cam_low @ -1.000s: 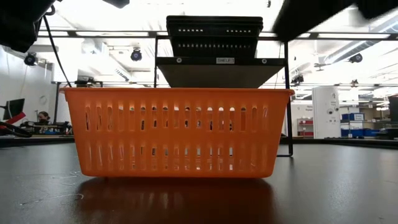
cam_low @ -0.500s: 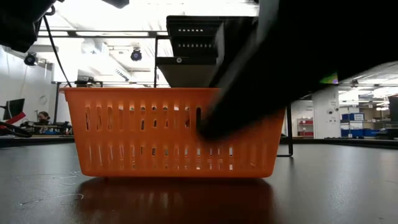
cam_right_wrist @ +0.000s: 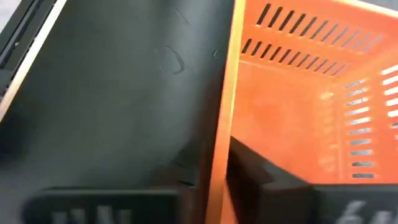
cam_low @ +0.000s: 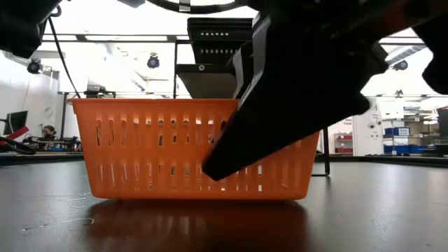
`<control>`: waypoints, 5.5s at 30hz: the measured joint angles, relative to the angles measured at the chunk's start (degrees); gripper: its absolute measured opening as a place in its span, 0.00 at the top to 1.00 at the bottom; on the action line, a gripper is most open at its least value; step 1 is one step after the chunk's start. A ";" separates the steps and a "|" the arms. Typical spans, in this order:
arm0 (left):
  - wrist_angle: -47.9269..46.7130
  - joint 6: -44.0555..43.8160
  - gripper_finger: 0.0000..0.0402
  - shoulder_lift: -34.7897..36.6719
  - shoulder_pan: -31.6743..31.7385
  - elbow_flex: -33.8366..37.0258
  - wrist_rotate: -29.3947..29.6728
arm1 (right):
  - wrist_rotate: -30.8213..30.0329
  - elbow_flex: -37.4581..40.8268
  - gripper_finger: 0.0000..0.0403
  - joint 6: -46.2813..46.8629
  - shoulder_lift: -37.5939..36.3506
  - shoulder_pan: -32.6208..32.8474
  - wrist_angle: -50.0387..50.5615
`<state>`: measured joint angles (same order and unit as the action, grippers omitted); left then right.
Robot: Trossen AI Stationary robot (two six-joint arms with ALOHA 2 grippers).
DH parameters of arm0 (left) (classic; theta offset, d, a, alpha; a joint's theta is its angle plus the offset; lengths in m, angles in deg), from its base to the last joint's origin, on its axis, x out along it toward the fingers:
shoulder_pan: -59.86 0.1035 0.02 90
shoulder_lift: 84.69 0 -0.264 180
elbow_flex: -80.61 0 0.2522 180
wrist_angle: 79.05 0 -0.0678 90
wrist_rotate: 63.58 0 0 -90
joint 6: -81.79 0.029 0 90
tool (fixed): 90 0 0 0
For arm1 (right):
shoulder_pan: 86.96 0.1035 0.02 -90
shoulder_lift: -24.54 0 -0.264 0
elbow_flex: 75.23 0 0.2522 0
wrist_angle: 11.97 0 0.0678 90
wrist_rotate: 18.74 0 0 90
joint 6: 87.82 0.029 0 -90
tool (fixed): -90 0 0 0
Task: Stack baskets on shelf by color
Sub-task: Stack the orange bin into the orange bins on the shelf
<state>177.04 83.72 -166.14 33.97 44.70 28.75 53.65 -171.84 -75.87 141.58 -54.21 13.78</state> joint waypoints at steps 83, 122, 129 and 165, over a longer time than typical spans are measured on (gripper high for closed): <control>-0.38 45.13 0.97 31.67 1.14 16.04 48.65 | 30.10 -39.90 0.98 -39.73 -14.44 -65.79 44.72; -0.36 55.94 0.97 36.72 3.43 16.04 49.64 | 31.40 -35.33 0.98 -41.54 -13.74 -66.07 44.16; -0.36 56.00 0.97 36.95 3.43 16.04 50.10 | 31.13 -32.42 0.98 -41.36 -13.73 -66.38 39.56; -0.42 55.60 0.97 35.07 3.43 16.04 51.78 | 38.62 -31.74 0.98 -35.94 -13.58 -65.88 41.81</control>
<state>176.62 139.32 -131.06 37.41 60.74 80.53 92.27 -203.58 -111.81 127.99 -120.09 55.59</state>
